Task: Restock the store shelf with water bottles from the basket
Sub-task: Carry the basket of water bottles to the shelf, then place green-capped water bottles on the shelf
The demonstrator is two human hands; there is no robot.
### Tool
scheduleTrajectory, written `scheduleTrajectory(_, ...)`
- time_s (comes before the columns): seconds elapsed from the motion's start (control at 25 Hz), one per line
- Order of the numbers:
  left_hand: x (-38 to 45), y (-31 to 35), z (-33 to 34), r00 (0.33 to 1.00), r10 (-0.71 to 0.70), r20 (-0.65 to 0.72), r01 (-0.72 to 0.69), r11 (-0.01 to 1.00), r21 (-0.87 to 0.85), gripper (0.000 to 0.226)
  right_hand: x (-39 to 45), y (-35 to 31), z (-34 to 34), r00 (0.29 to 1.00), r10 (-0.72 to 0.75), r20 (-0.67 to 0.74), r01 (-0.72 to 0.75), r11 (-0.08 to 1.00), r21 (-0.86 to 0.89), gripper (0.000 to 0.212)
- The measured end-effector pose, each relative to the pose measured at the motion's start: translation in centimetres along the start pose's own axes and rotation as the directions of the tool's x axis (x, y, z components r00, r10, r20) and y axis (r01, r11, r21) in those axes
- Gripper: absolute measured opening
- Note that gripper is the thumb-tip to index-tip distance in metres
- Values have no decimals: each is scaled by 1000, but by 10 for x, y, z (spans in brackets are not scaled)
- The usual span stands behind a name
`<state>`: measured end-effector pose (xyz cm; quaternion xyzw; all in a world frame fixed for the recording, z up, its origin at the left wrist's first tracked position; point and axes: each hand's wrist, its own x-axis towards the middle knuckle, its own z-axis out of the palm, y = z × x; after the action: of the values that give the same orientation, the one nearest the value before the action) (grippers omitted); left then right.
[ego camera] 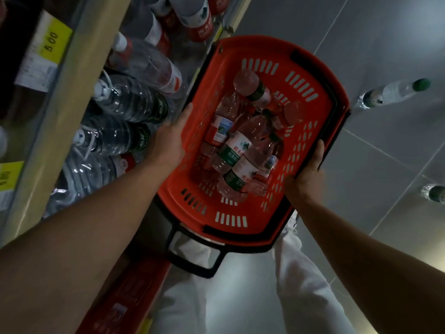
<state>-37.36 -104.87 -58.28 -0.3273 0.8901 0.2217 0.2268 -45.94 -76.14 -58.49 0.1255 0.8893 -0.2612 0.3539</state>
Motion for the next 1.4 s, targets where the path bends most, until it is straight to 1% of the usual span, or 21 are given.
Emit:
scheduleTrajectory(0.12,17,-20,-18,1000,19,-21,-20,1000,-14,90,-15,-14,25,999,26,-28,-24,998,62,93)
scheduleTrajectory(0.28,17,-39,-27,1000,-9,6,9,998,-61,85,-19,-32,45,999,28,-33,-26,998,54,93)
scheduleTrajectory(0.48,1,-50,-23,1000,-4,29,6,997,-71,93,-15,-48,51,998,46,-34,-45,999,14,95)
scheduleTrajectory(0.56,-1,-47,-21,1000,1,27,1,997,-83,90,-17,-50,49,999,47,-7,-47,999,14,99)
scheduleTrajectory(0.68,-12,-34,-17,997,-72,29,74,995,-71,86,-16,-49,41,995,56,81,-54,998,-24,105)
scheduleTrajectory(0.76,-29,-20,-12,993,-118,14,119,988,-95,85,-19,-49,33,996,-18,90,31,989,-142,99)
scheduleTrajectory(0.84,-48,-4,-2,992,-128,3,127,982,-141,83,-23,-45,22,980,-176,94,197,928,-317,87)
scheduleTrajectory(0.88,-55,4,5,992,-125,3,124,978,-168,83,-25,-43,17,954,-275,119,299,861,-411,82)
scheduleTrajectory(0.96,-64,15,19,993,-119,7,118,968,-224,82,-24,-42,9,876,-428,220,473,680,-561,79)
scheduleTrajectory(1.0,-64,18,27,993,-117,17,118,962,-247,81,-20,-43,9,847,-459,268,522,624,-582,77)
scheduleTrajectory(1.04,-64,20,34,993,-113,28,116,957,-265,81,-15,-45,11,830,-472,297,551,609,-571,73)
scheduleTrajectory(1.12,-56,21,45,994,-102,35,107,952,-286,81,-4,-50,21,794,-532,293,604,646,-467,60)
scheduleTrajectory(1.2,-43,18,52,997,-70,23,74,952,-298,80,2,-54,38,762,-601,242,647,680,-345,49)
scheduleTrajectory(1.24,-36,15,53,998,-54,25,59,951,-303,80,3,-57,47,768,-603,216,640,705,-306,47)
scheduleTrajectory(1.28,-28,12,53,999,-34,34,43,953,-301,80,6,-60,57,805,-565,183,594,761,-262,46)
scheduleTrajectory(1.32,-19,10,53,999,-10,42,22,956,-292,80,10,-61,67,856,-496,149,517,831,-206,48)
scheduleTrajectory(1.4,0,6,50,999,31,44,-18,963,-269,78,20,-65,86,936,-340,92,346,936,-63,58)
